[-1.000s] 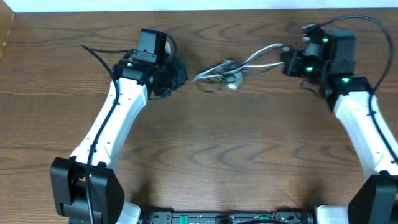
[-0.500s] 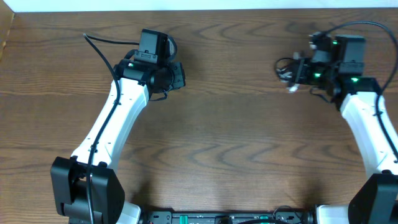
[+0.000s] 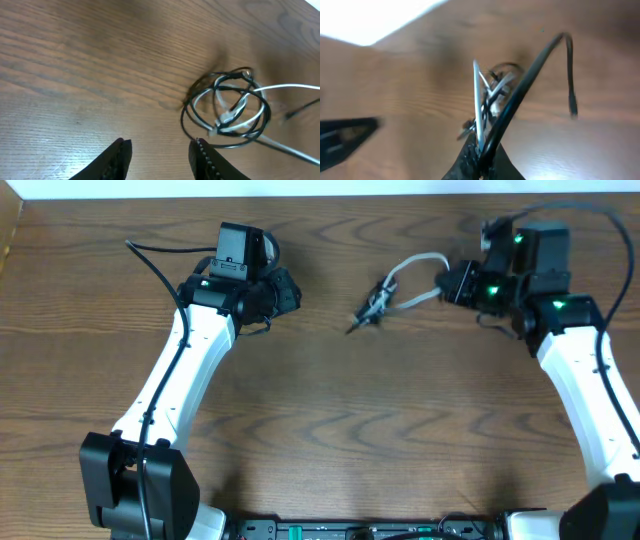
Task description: Untangle cables
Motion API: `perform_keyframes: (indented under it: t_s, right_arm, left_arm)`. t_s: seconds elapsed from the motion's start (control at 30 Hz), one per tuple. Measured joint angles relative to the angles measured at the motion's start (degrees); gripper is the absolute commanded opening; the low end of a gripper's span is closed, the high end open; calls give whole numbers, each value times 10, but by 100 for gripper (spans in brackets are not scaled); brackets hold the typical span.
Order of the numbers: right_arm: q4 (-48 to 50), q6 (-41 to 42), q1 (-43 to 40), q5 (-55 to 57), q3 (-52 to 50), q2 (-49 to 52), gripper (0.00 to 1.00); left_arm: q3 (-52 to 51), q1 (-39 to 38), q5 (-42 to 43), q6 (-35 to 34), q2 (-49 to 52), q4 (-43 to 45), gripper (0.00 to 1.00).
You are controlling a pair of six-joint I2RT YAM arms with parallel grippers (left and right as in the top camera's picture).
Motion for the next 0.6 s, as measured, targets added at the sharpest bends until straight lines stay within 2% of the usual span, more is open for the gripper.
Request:
perform_keyframes:
  t_s: [0.03,0.1,0.23,0.33,0.4,0.6]
  right_arm:
    - [-23,1,5,24,0,7,2]
    - [-49,-2,14,53,-3,23,13]
    - [-101,-6,20,114,-6,61,54]
    - [-136,-9,10,167,-9,67,60]
    - [-143,-14,-11,195,-9,67,61]
    - [-134,-76,-62,161,8,66,65]
  left_arm:
    - [0,0,1,-1,0,0,45]
    - [0,0,2,-1,0,0,45]
    - [0,-3,3,-1,1,1,46]
    - [0,-12,9,-1,9,5,45]
    - [0,-26,19,-1,23,15,46]
    - [0,-67,47,-9,70,79,46]
